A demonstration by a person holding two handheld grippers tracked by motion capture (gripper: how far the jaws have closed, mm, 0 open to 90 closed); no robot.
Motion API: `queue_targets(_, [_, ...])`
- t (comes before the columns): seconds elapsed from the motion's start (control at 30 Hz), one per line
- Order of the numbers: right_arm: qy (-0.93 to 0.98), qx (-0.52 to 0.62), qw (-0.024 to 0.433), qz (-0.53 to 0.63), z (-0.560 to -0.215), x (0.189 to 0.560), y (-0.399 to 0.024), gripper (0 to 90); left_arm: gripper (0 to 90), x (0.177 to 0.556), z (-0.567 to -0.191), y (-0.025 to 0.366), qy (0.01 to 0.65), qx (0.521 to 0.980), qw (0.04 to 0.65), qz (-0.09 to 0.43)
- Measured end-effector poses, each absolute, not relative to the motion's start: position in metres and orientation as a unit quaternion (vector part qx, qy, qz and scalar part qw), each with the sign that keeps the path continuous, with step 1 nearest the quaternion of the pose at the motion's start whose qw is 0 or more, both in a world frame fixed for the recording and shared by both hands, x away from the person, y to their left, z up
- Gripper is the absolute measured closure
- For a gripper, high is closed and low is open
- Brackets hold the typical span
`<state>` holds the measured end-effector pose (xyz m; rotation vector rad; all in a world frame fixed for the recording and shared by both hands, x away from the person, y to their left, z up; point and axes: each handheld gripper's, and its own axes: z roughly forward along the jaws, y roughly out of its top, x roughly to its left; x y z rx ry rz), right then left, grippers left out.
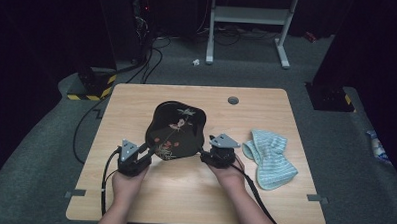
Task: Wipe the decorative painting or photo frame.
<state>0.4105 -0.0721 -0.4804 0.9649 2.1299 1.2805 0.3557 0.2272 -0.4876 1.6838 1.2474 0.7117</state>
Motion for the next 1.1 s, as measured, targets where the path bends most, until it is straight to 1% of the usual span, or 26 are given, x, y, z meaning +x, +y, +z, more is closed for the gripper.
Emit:
queue_targets(0.13, [0.783,0.354,0.226,0.46,-0.485,0.42,-0.063,40.4,63.1,0.36,-0.489,0.229,0.506,0.679,0.454,0.277])
queue_targets(0.27, [0.786,0.345,0.224,0.462,-0.487,0.417,-0.055,43.2,61.0,0.364,-0.491,0.23,0.507,0.679,0.458,0.268])
queue_targets(0.33, [0.786,0.344,0.231,0.458,-0.487,0.415,-0.053,43.3,59.9,0.365,-0.492,0.23,0.508,0.678,0.461,0.264])
queue_targets(0.47, [0.787,0.346,0.231,0.456,-0.486,0.412,-0.055,45.3,58.5,0.368,-0.494,0.231,0.505,0.678,0.469,0.254])
queue_targets(0.67, [0.786,0.344,0.237,0.455,-0.486,0.404,-0.058,46.1,56.5,0.371,-0.495,0.229,0.499,0.68,0.477,0.247])
queue_targets(1.1, [0.782,0.346,0.235,0.462,-0.488,0.389,-0.066,46.3,52.1,0.374,-0.498,0.225,0.492,0.681,0.488,0.238])
